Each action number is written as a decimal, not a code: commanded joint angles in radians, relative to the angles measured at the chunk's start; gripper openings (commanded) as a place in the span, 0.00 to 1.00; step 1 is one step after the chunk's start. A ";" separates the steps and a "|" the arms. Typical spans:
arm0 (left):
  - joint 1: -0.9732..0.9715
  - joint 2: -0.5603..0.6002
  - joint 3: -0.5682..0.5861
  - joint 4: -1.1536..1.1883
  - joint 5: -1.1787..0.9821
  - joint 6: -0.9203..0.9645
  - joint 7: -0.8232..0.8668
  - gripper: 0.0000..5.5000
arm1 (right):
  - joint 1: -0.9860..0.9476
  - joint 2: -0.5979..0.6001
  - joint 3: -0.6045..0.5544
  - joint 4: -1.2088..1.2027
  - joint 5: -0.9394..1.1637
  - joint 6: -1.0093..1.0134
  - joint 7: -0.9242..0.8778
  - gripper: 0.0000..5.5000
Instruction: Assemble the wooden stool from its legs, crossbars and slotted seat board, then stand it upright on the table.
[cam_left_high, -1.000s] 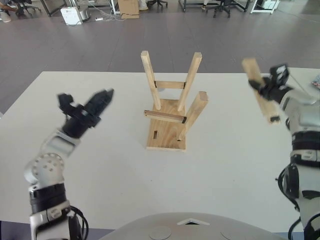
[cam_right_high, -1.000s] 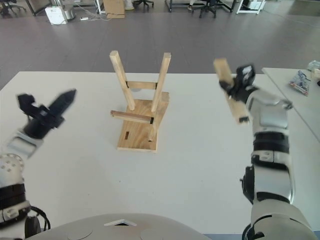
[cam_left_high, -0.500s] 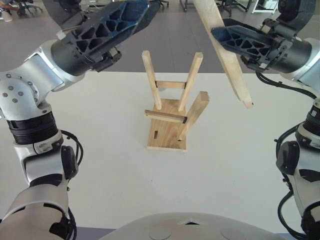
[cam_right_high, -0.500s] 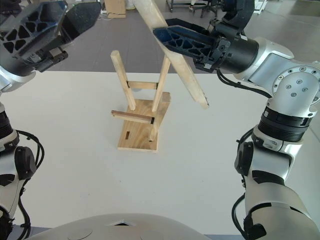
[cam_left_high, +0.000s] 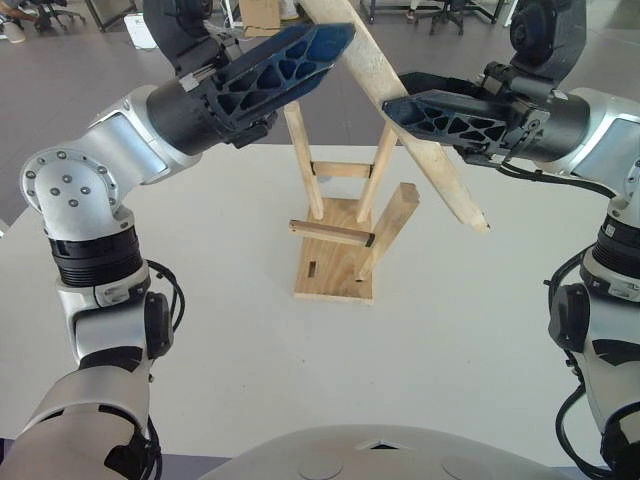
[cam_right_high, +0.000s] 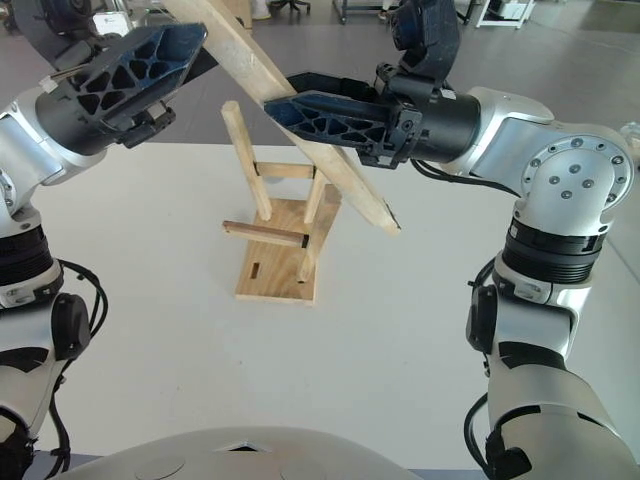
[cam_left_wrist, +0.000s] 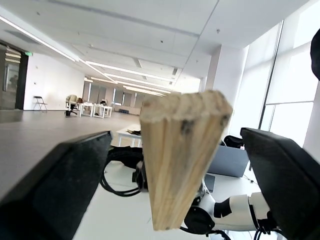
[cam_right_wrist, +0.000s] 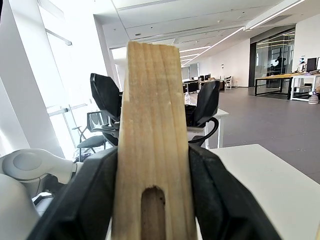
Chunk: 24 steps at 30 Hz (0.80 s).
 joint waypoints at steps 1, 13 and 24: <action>-0.012 -0.021 -0.001 -0.020 0.050 -0.034 0.017 0.83 | -0.011 0.005 0.004 -0.007 -0.006 -0.020 -0.014 0.38; 0.018 -0.017 0.010 0.004 0.058 -0.027 -0.035 0.47 | -0.010 0.006 0.011 -0.011 0.002 -0.041 -0.025 0.38; -0.003 -0.080 -0.002 -0.005 0.055 -0.038 -0.016 0.38 | 0.023 0.006 0.086 -0.044 -0.107 -0.085 -0.030 0.38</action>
